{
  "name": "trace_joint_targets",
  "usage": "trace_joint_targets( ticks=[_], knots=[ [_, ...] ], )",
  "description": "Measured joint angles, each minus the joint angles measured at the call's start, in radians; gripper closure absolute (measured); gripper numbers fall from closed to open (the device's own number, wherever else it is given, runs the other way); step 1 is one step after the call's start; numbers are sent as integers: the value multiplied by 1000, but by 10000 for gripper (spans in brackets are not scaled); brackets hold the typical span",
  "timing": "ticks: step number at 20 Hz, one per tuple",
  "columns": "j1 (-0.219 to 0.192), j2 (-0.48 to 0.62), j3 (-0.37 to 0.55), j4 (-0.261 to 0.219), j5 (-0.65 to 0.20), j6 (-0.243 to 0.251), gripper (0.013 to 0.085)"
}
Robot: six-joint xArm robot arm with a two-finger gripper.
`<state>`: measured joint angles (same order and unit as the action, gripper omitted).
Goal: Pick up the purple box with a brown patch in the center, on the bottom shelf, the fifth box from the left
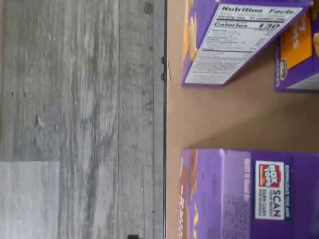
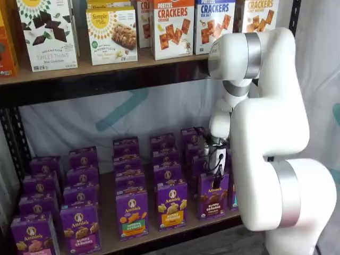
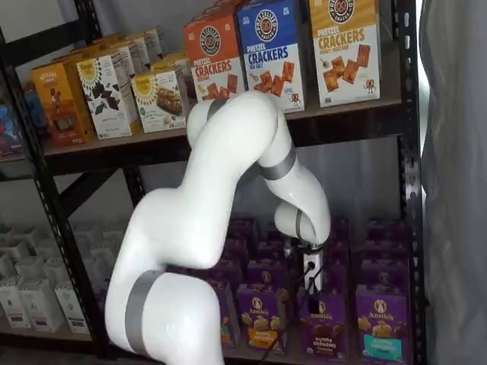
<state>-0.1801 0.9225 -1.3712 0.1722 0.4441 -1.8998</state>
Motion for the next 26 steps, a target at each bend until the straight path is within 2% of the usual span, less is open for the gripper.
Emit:
trace_joint_targets(
  ticks=[4,12,16,21,23,26],
  knots=[
    [3,29,-20,2,-20,1,130],
    [13,77,-41,-35,-89,40,130],
    [16,90,-48,-25,-103,34,130],
    [15,97,-53,-73,-109,76,130],
    [14,99,-55,-102,-107,102,210],
    [13,101,-56,-112,-107,111,250]
  ],
)
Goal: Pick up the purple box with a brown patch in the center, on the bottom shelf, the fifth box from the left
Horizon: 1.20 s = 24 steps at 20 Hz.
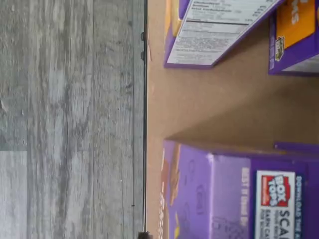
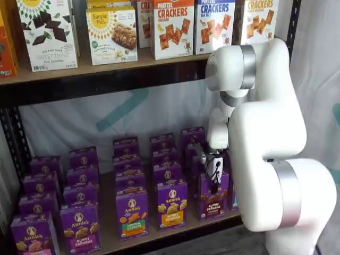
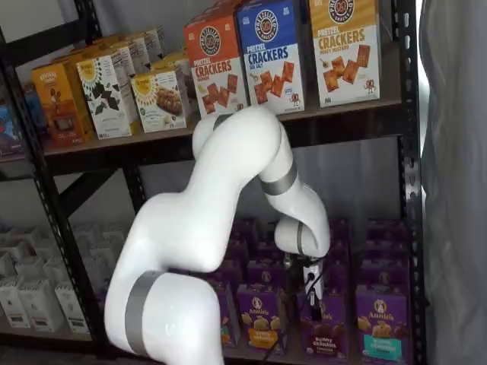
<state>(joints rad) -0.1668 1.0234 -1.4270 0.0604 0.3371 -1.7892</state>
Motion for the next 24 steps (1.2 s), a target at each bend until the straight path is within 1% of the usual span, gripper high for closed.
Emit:
trace_joint_targets(
  ticks=[1,2,3,4,5,12,13,14,15,16,17,18,19,24],
  knots=[
    [0,1,0,-7,-1,6,290],
    [0,1,-1,-11,-1,9,290],
    [0,1,-1,-12,-1,11,330],
    [0,2,-1,-14,-2,12,330],
    [-1,2,-1,-14,-2,12,370],
    [-1,1,2,-11,-8,9,370],
    [-1,0,2,-13,-7,11,410],
    [-2,0,2,-14,-6,11,410],
    [-2,-1,3,-14,-6,11,450],
    [-2,-1,3,-13,-5,10,450],
    [-2,-2,4,-13,-4,10,490],
    [-2,-3,5,-14,-4,11,490],
    [-1,-3,6,-14,-5,11,530],
    [-1,-4,11,-15,-10,13,530]
  ],
)
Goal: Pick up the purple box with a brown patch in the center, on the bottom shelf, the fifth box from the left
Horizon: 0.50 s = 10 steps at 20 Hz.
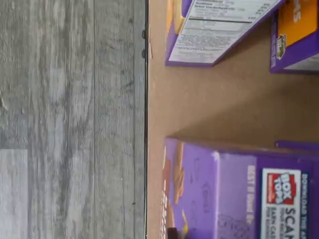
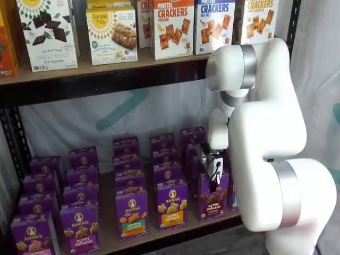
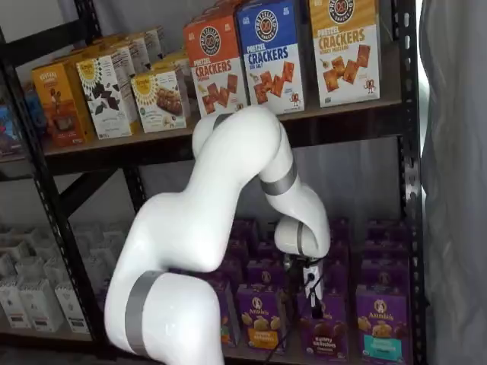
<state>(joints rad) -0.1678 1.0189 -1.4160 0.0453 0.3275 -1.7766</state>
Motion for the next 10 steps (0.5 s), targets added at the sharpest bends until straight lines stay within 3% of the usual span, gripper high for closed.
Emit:
trace_joint_targets(
  ticks=[7,10],
  knots=[
    [0,-7,4,-11,14,11,530],
    [-1,-12,6,-33,23,29,610]
  ],
)
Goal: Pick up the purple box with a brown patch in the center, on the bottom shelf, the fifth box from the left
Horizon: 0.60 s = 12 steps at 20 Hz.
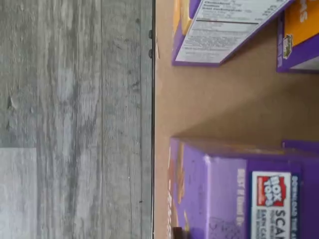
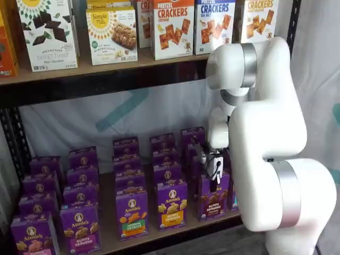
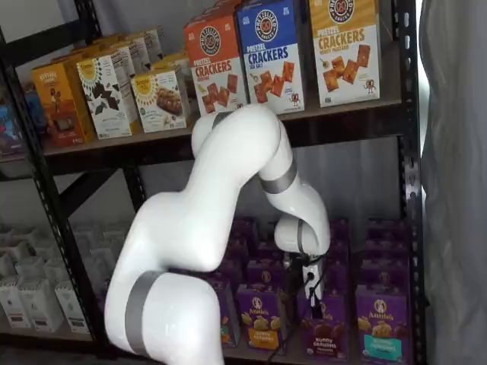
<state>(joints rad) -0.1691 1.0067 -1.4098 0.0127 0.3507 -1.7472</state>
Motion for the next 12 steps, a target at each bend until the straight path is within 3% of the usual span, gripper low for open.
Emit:
trace_joint_targets(
  ticks=[3,9,12],
  knots=[
    [-1,-5,4,-11,5,9,690],
    [-2,-16,18,-16,-3,13,690],
    [-3,-30,37,-60,-12,52,690]
  ],
)
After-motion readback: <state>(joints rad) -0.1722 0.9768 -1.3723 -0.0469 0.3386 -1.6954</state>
